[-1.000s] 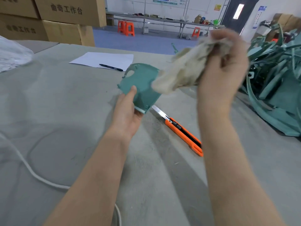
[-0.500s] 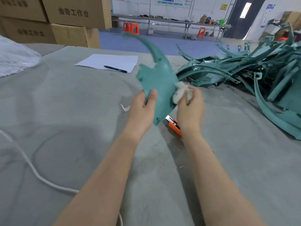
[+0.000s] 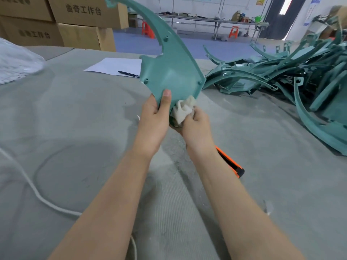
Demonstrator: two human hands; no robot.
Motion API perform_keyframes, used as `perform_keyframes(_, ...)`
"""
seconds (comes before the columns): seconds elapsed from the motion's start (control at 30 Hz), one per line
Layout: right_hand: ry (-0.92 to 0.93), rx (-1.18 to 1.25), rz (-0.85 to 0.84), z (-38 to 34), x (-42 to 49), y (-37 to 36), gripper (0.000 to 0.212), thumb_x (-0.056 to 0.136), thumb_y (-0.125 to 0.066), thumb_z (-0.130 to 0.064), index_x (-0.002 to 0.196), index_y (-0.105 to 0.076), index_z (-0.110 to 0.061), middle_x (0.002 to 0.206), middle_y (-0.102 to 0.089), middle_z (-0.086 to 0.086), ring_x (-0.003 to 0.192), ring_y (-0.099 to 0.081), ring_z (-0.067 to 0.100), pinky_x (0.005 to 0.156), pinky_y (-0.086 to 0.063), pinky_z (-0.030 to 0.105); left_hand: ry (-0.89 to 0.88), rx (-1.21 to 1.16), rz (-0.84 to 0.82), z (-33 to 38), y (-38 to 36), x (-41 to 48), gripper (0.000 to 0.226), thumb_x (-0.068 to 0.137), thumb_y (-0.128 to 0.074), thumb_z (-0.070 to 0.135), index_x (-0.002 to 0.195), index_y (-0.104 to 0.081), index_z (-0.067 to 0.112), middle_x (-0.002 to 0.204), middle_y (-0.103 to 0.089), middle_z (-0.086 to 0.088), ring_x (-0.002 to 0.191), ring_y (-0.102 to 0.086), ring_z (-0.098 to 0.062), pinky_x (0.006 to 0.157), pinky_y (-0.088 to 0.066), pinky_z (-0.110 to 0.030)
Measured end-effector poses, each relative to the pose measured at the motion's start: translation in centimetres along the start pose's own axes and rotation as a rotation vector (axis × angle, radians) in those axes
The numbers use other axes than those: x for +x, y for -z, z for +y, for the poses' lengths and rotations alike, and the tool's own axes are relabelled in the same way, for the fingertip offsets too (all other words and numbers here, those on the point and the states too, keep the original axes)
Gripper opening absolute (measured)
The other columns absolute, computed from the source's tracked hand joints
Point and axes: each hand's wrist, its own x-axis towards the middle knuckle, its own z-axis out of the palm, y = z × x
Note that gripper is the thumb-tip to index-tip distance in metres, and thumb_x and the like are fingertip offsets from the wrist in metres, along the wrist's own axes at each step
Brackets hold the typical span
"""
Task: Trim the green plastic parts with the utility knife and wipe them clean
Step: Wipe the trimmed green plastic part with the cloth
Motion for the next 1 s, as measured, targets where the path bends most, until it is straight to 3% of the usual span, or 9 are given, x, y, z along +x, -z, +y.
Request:
perform_keyframes(0.13, -0.091, 0.149, 0.234, 0.6, 1.7, 1.2, 0.021, 0.1, -0.043, -0.009, 0.085, -0.057, -0.013, 0.097, -0.065, 0.016, 0.09, -0.061, 0.029, 0.085, -0.053, 0.048, -0.046, 0.196, -0.124, 0.2, -0.6, -0.8, 0.02, 0.103, -0.04, 0.023, 0.106, -0.061, 0.022, 0.1, -0.069, 0.006, 0.094, -0.065, -0.01, 0.086, -0.052, -0.031)
perform_keyframes(0.27, -0.119, 0.268, 0.368, 0.9, 2.7, 3.3, 0.027, 0.097, -0.043, -0.007, 0.077, -0.058, -0.016, 0.087, -0.063, 0.008, 0.082, -0.055, 0.022, 0.075, -0.048, 0.038, -0.002, 0.288, -0.24, 0.4, -1.2, -1.4, 0.029, 0.103, -0.042, 0.025, 0.111, -0.063, 0.007, 0.105, -0.071, -0.01, 0.098, -0.066, -0.026, 0.088, -0.052, -0.041)
perform_keyframes(0.43, -0.036, 0.218, 0.418, 1.2, 3.2, 3.5, 0.035, 0.101, -0.034, -0.01, 0.074, -0.057, -0.016, 0.078, -0.061, 0.004, 0.075, -0.054, 0.019, 0.073, -0.047, 0.037, 0.062, 0.159, -0.27, 0.9, -0.1, -1.1, 0.024, 0.103, -0.041, 0.025, 0.112, -0.062, 0.018, 0.109, -0.071, 0.004, 0.102, -0.067, -0.01, 0.092, -0.052, -0.032)
perform_keyframes(0.57, -0.1, 0.48, 0.617, 0.8, 4.3, 7.6, 0.03, 0.105, -0.035, -0.012, 0.087, -0.059, -0.011, 0.081, -0.058, 0.0, 0.084, -0.058, 0.023, 0.079, -0.052, 0.036, 0.178, -0.113, -0.09, 0.5, 1.6, 0.2, 0.019, 0.101, -0.046, 0.026, 0.101, -0.065, 0.024, 0.095, -0.073, 0.013, 0.093, -0.069, -0.006, 0.079, -0.054, -0.025)
perform_keyframes(0.67, -0.044, 0.613, 0.4, 0.3, 4.0, 8.1, 0.029, 0.103, -0.037, -0.011, 0.086, -0.059, -0.018, 0.078, -0.063, -0.004, 0.07, -0.057, 0.01, 0.065, -0.049, 0.026, 0.193, -0.099, -0.043, -0.1, 2.0, 0.5, 0.021, 0.102, -0.043, 0.026, 0.102, -0.064, 0.026, 0.095, -0.074, 0.015, 0.093, -0.07, -0.006, 0.071, -0.054, -0.021)
perform_keyframes(0.73, 0.057, 0.323, 0.143, 0.2, 3.5, 6.3, 0.023, 0.1, -0.042, -0.01, 0.091, -0.061, -0.02, 0.08, -0.064, -0.008, 0.07, -0.056, 0.005, 0.068, -0.044, 0.023, 0.192, -0.071, -0.094, -0.6, 1.7, 0.2, 0.022, 0.103, -0.043, 0.026, 0.103, -0.065, 0.028, 0.099, -0.074, 0.014, 0.096, -0.069, -0.007, 0.075, -0.054, -0.025)
perform_keyframes(0.77, 0.104, 0.104, 0.036, 0.4, 3.1, 5.5, 0.014, 0.099, -0.049, -0.016, 0.107, -0.06, -0.019, 0.098, -0.066, -0.005, 0.085, -0.061, 0.007, 0.078, -0.047, 0.026, 0.187, -0.067, -0.123, -0.8, 1.6, 0.1, 0.022, 0.103, -0.043, 0.026, 0.103, -0.065, 0.028, 0.1, -0.073, 0.013, 0.097, -0.069, -0.009, 0.079, -0.055, -0.027)
perform_keyframes(0.83, 0.181, -0.211, -0.044, 1.2, 2.4, 4.4, 0.043, 0.095, -0.059, -0.023, 0.134, -0.045, -0.011, 0.128, -0.058, 0.006, 0.117, -0.056, 0.018, 0.102, -0.044, 0.037, 0.187, -0.077, -0.161, -0.8, 1.7, 0.2, 0.021, 0.102, -0.045, 0.025, 0.104, -0.065, 0.027, 0.101, -0.074, 0.011, 0.097, -0.069, -0.009, 0.079, -0.056, -0.026)
perform_keyframes(1.0, 0.251, -0.273, 0.21, 1.2, 2.7, 5.0, 0.018, 0.1, -0.046, -0.022, 0.087, -0.057, -0.014, 0.081, -0.06, 0.002, 0.075, -0.053, 0.021, 0.076, -0.05, 0.046, 0.272, -0.14, -0.248, -0.1, 2.4, 0.3, 0.019, 0.098, -0.049, 0.027, 0.099, -0.068, 0.024, 0.095, -0.075, 0.01, 0.088, -0.07, -0.006, 0.073, -0.057, -0.023)
